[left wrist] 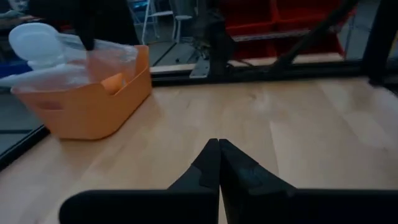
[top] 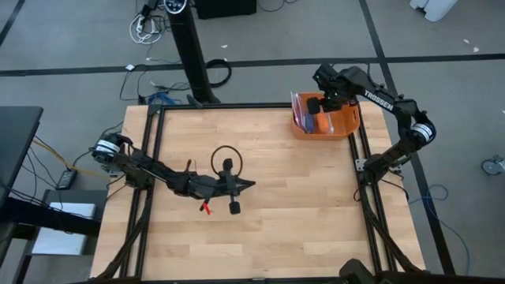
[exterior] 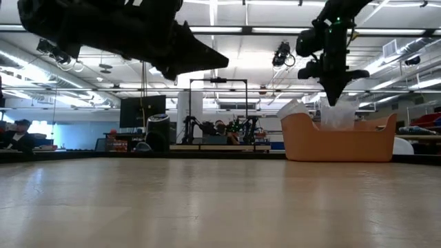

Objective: Roll bandage
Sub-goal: Put the transparent zip bag into the orange bin

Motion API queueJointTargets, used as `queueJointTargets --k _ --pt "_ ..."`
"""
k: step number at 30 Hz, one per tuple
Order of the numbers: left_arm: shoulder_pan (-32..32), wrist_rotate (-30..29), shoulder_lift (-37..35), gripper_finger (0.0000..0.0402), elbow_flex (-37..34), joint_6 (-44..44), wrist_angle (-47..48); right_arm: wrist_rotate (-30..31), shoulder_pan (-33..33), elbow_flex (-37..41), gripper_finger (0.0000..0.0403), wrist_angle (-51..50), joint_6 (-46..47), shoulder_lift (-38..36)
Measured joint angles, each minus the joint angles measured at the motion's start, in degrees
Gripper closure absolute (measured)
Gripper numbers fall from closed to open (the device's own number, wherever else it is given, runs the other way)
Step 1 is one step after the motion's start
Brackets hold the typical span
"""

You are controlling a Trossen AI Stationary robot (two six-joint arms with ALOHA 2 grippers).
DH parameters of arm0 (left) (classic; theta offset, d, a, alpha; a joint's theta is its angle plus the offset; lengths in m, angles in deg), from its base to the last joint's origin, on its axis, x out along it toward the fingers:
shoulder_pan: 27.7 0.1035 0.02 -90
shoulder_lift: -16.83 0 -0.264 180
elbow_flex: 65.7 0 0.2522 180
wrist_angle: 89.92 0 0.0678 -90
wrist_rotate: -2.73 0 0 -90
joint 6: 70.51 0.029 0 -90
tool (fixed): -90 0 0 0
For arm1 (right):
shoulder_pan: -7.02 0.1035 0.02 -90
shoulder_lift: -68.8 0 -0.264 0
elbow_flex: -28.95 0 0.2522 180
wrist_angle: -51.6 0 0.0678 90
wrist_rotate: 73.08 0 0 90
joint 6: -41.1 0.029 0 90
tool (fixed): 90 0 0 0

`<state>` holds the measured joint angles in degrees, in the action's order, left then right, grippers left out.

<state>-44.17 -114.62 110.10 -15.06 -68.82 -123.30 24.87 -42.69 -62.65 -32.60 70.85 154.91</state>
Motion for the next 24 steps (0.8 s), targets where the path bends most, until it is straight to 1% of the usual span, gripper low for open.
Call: queueJointTargets --k 3,10,15,18,21,24 --pt "0.5 0.0 0.0 0.0396 -1.4 -2.0 -1.5 -0.8 -0.3 3.2 0.0402 3.7 1.1 0.0" --pt "1.5 -0.3 0.0 0.0396 -1.7 -2.6 -1.1 -5.4 -0.2 7.9 0.0397 13.4 1.1 0.0" --pt "1.5 -0.5 0.0 0.0396 -1.8 -1.5 -0.5 -6.2 0.7 9.2 0.0396 17.4 -3.3 0.0" --pt "1.5 0.3 0.0 0.0396 -3.0 -2.0 -1.5 -6.2 1.4 9.3 0.0394 19.4 -5.5 0.0" --pt "1.5 0.5 0.0 0.0396 -4.4 -3.3 -2.0 -6.2 2.1 8.9 0.0378 19.4 -9.5 0.0" --pt "1.5 1.8 0.0 0.0396 -5.6 -3.8 -4.1 -6.0 2.5 7.8 0.0346 17.8 -12.9 -0.2"
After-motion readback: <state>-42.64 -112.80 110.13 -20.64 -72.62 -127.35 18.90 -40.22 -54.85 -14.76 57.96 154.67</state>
